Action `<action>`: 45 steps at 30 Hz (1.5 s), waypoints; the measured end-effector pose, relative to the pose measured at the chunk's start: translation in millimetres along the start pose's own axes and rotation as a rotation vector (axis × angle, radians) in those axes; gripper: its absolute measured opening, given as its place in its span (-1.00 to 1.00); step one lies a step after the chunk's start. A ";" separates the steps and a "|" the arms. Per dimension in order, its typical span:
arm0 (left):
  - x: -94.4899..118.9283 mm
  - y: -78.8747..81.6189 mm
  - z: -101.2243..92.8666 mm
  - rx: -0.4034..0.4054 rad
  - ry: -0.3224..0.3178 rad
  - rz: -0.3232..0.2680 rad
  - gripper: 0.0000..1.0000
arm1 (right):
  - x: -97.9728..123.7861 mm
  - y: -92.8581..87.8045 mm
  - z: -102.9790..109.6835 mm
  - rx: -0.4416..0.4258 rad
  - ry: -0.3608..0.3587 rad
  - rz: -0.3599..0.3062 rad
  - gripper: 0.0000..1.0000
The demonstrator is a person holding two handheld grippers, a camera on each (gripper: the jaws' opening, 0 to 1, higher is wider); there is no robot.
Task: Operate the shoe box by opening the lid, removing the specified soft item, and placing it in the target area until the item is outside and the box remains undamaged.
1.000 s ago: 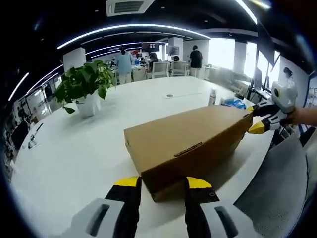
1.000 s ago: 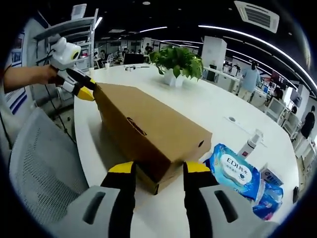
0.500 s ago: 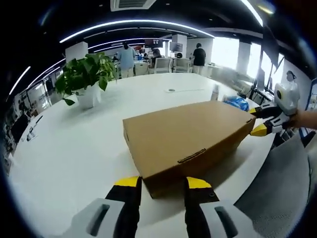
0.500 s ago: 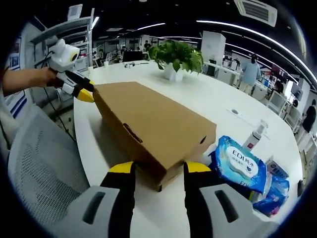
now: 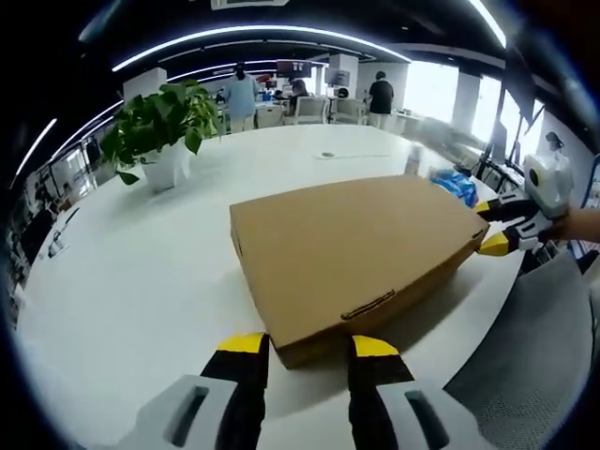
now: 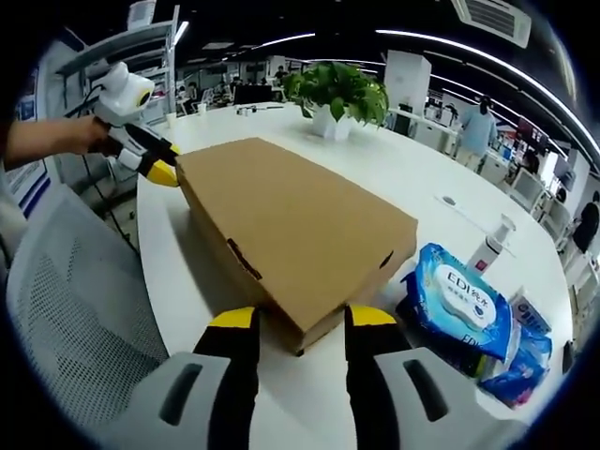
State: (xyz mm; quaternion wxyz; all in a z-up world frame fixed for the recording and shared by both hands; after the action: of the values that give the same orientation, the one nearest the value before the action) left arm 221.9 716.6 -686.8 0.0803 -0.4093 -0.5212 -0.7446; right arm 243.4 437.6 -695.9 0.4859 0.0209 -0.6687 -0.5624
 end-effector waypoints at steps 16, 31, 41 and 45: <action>-17.8 12.8 12.5 0.007 0.006 0.012 -0.34 | -15.2 11.8 -18.5 -0.012 -0.007 -0.014 -0.35; -39.6 31.0 30.4 -0.004 -0.002 0.011 -0.34 | -31.4 28.0 -38.9 -0.020 -0.015 -0.016 -0.35; -54.8 43.6 42.0 -0.007 -0.007 0.010 -0.34 | -42.4 38.5 -53.3 -0.019 -0.025 -0.015 -0.34; -59.6 47.5 45.1 -0.008 -0.009 0.009 -0.34 | -46.1 42.4 -58.8 -0.018 -0.026 -0.012 -0.34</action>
State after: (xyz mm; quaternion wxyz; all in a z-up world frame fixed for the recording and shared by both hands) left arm 310.4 715.2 -688.9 0.0795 -0.4154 -0.5166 -0.7445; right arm 329.2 436.5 -698.2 0.4741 0.0132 -0.6697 -0.5715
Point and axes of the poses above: the point that each gripper's makers call its tool centre point, and the gripper's own axes: x roughly backward along the fingers, z roughly to its left, y roughly out of its top, the point moved 4 cm from there along x, roughly backward along the fingers, and after that the axes turned 13 degrees about -x, right-handed, at the moved point
